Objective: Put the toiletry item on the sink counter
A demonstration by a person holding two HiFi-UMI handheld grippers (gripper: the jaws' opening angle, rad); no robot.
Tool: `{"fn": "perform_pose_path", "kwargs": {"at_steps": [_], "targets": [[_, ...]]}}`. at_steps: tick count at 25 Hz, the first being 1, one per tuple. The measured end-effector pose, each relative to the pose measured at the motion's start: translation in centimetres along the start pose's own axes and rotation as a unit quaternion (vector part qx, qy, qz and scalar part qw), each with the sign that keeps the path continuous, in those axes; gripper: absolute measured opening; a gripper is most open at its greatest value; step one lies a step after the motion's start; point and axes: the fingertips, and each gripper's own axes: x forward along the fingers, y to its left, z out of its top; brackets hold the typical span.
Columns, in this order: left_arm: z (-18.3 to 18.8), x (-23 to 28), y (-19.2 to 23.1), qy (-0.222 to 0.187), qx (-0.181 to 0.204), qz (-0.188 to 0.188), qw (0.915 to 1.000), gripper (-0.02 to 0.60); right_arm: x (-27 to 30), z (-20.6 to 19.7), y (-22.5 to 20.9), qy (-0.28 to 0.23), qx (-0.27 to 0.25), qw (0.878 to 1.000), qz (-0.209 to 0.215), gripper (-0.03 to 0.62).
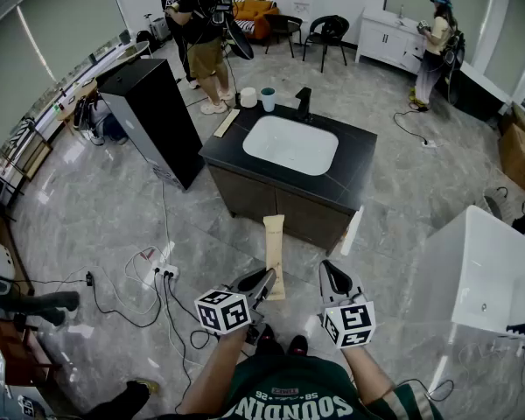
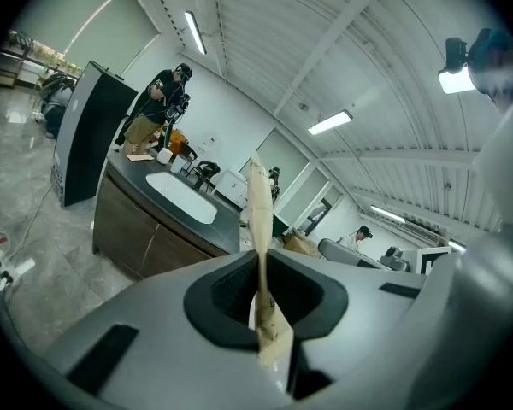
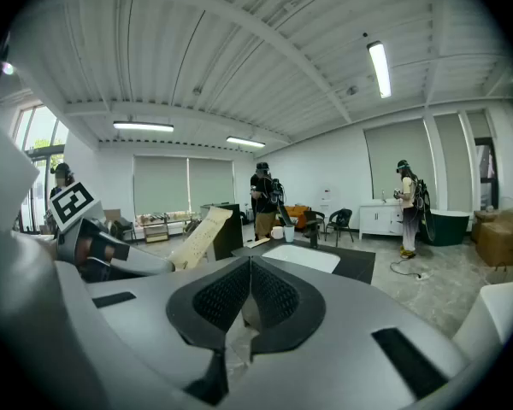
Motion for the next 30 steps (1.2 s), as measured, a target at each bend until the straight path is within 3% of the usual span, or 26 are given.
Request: {"fn": "perform_pose_path", "kwargs": {"at_steps": [16,30], "targets": [[1.3,0.7,1.3,0.009,0.003,-0.014,0.9999,0.040,1.6,0.6,-0.4,-0.015,0.008,0.999,-0.028,0.043],[3.4,1.3,4.1,0.011,-0.006,-0.019,0.9997,0.040,5.1,0.8,0.7,-0.005,0.010,1.000,-0.022,0.043]]}}
